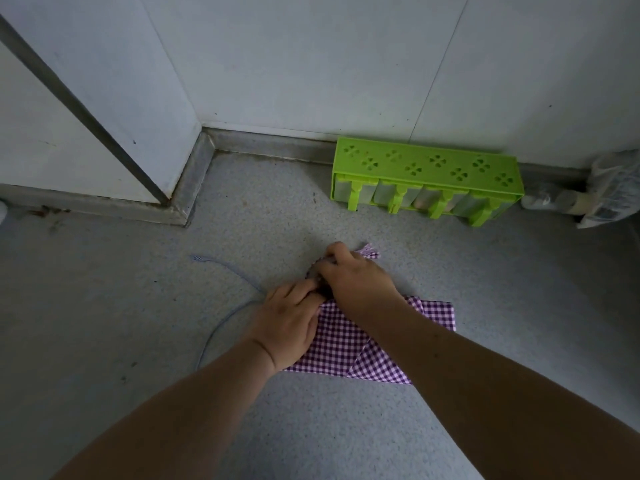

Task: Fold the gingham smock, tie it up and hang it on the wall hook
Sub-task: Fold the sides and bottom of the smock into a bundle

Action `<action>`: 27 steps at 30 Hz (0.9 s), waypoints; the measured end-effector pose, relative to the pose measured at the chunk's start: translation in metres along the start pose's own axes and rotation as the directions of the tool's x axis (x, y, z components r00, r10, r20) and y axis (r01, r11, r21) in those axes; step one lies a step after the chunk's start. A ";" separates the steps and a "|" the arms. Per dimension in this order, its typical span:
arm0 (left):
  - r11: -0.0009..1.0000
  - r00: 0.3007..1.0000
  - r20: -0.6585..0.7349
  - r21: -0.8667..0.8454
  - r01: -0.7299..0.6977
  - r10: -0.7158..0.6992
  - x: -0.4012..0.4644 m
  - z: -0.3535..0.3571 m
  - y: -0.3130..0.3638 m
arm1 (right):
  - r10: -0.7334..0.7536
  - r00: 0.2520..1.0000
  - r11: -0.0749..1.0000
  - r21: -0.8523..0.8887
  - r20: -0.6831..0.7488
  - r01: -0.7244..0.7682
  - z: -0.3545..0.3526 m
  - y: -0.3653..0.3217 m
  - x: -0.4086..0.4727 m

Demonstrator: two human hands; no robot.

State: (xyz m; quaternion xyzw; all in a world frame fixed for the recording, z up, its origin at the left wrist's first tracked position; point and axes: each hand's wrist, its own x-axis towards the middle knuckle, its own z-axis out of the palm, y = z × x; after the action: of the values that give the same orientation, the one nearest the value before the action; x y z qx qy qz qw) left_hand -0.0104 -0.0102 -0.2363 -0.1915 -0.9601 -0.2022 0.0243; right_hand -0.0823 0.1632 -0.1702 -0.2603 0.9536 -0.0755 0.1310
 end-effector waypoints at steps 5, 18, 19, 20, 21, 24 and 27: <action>1.000 1.000 -0.005 -0.011 -0.007 0.007 -0.001 0.000 -0.004 | 0.021 1.000 0.998 -0.062 -0.009 -0.022 0.011 0.007 -0.001; 0.999 1.000 -0.004 -0.035 0.012 -0.012 -0.001 0.001 -0.006 | 0.084 0.990 0.992 -0.098 0.116 -0.073 -0.018 0.019 -0.011; 0.999 1.000 0.004 -0.038 0.018 -0.018 -0.001 0.002 -0.007 | 0.108 0.987 0.990 -0.108 0.120 -0.095 -0.022 0.019 -0.010; 0.999 1.000 0.007 -0.040 0.022 -0.022 -0.001 0.002 -0.008 | 0.136 0.982 0.986 -0.115 0.130 -0.121 -0.027 0.016 -0.009; 0.999 1.000 0.004 -0.040 0.021 -0.021 0.000 0.002 -0.007 | 0.163 0.977 0.982 -0.115 0.141 -0.148 -0.031 0.010 -0.009; 0.999 1.000 -0.017 -0.038 0.004 -0.005 0.000 0.002 -0.007 | 0.233 0.961 0.970 -0.101 0.148 -0.220 -0.040 -0.023 -0.018; 0.999 1.000 -0.006 -0.018 0.027 -0.027 0.001 0.005 -0.009 | 0.288 0.945 0.952 -0.149 0.156 -0.266 -0.037 -0.059 -0.038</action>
State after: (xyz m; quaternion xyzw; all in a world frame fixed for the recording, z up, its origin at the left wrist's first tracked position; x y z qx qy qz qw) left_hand -0.0149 -0.0154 -0.2444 -0.1780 -0.9606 -0.2120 0.0229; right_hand -0.0335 0.1349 -0.1145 -0.1368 0.9683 0.0272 0.2073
